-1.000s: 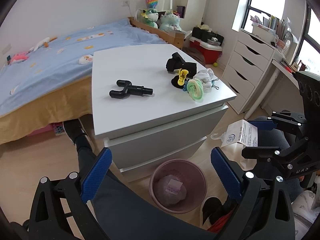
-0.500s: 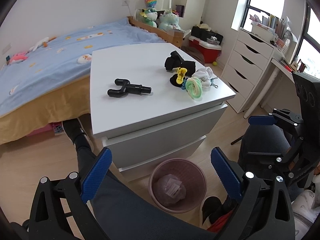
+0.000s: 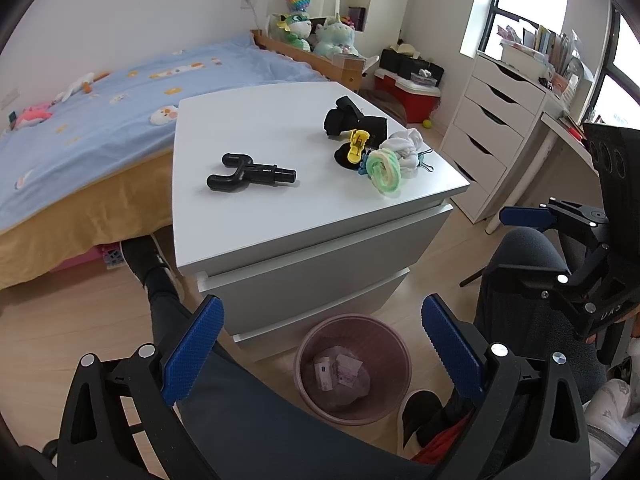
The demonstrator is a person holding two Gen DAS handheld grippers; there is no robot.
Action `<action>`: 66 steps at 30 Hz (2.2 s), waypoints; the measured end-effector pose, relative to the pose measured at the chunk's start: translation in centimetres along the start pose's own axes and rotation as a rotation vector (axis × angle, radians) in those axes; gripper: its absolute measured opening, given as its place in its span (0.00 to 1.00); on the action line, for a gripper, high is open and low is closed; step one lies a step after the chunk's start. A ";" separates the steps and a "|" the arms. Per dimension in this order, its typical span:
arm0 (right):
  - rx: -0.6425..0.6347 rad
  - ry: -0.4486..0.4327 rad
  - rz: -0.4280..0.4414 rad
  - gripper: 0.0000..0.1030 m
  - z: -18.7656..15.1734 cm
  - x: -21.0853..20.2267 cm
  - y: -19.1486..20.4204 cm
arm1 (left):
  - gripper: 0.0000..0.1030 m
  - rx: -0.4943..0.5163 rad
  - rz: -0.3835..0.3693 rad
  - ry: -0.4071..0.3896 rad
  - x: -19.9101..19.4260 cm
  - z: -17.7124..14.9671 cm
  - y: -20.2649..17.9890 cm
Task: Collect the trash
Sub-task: 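Move the right gripper back over the table toward the green scrunchie, then grasp the green-and-white knitted scrunchie with the right gripper, then grasp the black Y-shaped handle with the left gripper while the right holds the scrunchie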
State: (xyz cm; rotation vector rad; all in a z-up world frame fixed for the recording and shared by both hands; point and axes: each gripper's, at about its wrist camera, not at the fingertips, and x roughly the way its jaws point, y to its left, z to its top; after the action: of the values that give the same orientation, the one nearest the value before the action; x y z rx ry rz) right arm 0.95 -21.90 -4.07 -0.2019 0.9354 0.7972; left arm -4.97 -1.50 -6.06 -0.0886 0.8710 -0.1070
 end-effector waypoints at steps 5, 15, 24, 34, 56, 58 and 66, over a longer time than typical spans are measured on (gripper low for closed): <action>-0.007 -0.017 -0.034 0.95 2.1 0.1 -0.1 | 0.93 -0.003 0.001 -0.010 0.1 0.3 0.1; 0.011 -0.010 -0.024 0.95 7.2 2.2 -0.8 | 0.93 -0.014 0.007 -0.024 -0.4 0.4 0.6; 0.002 0.044 -0.045 0.79 9.0 5.5 -0.9 | 0.93 -0.023 0.012 -0.034 -0.6 0.6 1.0; 0.004 0.106 -0.084 0.32 9.0 8.0 -0.9 | 0.93 -0.039 0.008 -0.035 -0.6 0.5 1.6; 0.016 0.009 -0.107 0.07 9.4 3.6 -1.6 | 0.93 -0.004 0.018 -0.056 -0.4 2.1 1.5; 0.018 0.002 -0.105 0.07 9.6 3.2 -1.7 | 0.93 0.008 0.020 -0.062 -0.4 2.8 1.5; 0.020 -0.025 -0.088 0.07 9.8 1.9 -1.7 | 0.93 0.047 0.032 -0.071 0.3 6.5 2.1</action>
State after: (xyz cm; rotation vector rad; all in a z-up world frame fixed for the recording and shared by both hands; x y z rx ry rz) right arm 9.08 -17.37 0.00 -0.2137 0.9043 0.7080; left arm 0.37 0.71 -2.39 -0.0344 0.7980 -0.0940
